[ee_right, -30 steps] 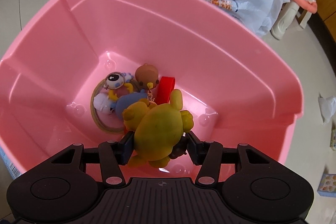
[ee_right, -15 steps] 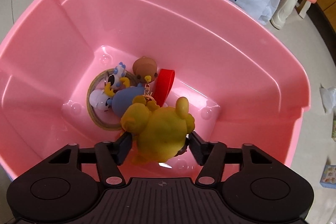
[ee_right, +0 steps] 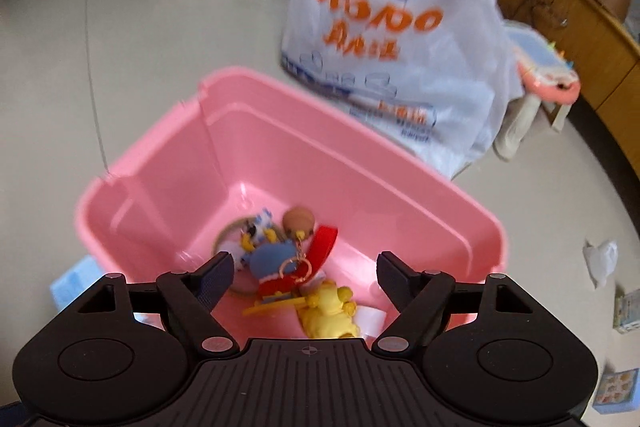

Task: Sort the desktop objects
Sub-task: 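Open the right gripper to drop the yellow plush into the pink bin, then withdraw the right gripper while moving the left gripper toward the pink egg keychain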

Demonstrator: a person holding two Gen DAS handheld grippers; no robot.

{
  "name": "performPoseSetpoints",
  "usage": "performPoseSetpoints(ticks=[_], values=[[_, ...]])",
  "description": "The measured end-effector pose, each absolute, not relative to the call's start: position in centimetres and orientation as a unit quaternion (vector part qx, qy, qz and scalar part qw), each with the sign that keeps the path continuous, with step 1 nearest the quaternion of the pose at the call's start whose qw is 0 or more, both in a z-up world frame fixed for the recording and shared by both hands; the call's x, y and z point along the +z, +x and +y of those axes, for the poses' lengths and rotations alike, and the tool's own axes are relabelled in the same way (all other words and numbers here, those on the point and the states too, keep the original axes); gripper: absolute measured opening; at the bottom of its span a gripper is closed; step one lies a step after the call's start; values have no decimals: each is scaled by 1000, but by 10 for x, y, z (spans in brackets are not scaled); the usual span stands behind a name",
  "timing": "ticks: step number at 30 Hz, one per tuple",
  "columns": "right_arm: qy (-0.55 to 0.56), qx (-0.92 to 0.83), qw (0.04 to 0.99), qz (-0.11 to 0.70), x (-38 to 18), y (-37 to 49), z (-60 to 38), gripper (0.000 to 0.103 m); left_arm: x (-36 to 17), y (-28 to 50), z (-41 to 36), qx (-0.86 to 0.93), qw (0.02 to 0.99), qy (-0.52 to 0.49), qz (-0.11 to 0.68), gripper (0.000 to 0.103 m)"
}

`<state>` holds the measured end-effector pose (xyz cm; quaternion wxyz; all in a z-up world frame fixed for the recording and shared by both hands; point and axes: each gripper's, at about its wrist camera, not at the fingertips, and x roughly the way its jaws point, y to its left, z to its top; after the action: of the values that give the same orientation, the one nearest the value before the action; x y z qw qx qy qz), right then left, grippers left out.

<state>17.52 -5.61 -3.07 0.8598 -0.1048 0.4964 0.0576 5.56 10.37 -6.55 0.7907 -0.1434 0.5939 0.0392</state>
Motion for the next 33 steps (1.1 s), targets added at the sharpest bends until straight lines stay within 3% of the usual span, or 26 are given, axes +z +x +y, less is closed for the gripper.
performPoseSetpoints(ticks=[12, 16, 18, 33], values=[[-86, 18, 891, 444, 29, 74, -94, 77, -26, 33, 91, 26, 813, -115, 570, 86], [-56, -21, 899, 435, 34, 37, -120, 83, -18, 25, 89, 30, 816, -112, 566, 87], [-36, -44, 899, 434, 32, 21, -135, 87, -15, 21, 86, 31, 817, -110, 565, 87], [78, -160, 856, 485, -37, -65, -200, 89, -13, 17, 56, 10, 829, -91, 552, 88]])
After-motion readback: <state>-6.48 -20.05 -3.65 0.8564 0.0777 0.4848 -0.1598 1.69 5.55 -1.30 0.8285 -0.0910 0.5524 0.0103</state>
